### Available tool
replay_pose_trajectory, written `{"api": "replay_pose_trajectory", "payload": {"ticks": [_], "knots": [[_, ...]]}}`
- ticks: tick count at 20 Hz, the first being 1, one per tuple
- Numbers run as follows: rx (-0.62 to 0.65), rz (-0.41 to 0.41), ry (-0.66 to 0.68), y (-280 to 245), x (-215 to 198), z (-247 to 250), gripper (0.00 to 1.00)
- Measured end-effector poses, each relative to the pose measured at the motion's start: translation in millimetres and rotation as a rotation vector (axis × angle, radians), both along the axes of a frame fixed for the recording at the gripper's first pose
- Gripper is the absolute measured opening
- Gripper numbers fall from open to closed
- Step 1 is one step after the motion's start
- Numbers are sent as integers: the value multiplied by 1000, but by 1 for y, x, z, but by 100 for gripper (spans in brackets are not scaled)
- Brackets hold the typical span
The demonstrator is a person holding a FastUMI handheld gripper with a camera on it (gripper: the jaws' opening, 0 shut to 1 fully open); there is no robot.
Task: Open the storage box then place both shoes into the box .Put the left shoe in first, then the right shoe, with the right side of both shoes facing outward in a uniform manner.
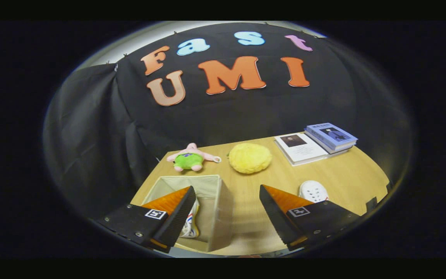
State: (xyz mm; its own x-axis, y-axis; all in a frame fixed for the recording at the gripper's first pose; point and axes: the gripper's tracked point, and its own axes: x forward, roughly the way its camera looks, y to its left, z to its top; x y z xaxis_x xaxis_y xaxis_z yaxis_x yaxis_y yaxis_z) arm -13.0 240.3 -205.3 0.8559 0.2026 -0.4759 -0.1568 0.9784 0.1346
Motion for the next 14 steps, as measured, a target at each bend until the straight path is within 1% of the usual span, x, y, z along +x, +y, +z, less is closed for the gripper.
{"api": "replay_pose_trajectory", "payload": {"ticks": [4, 9, 11, 14], "knots": [[-24, -72, 19, -62, 4, -9, 99], [-46, -174, 56, -141, 12, -33, 98], [-70, -205, 78, -171, 13, -49, 98], [-93, -224, 133, -200, 13, -81, 98]]}}
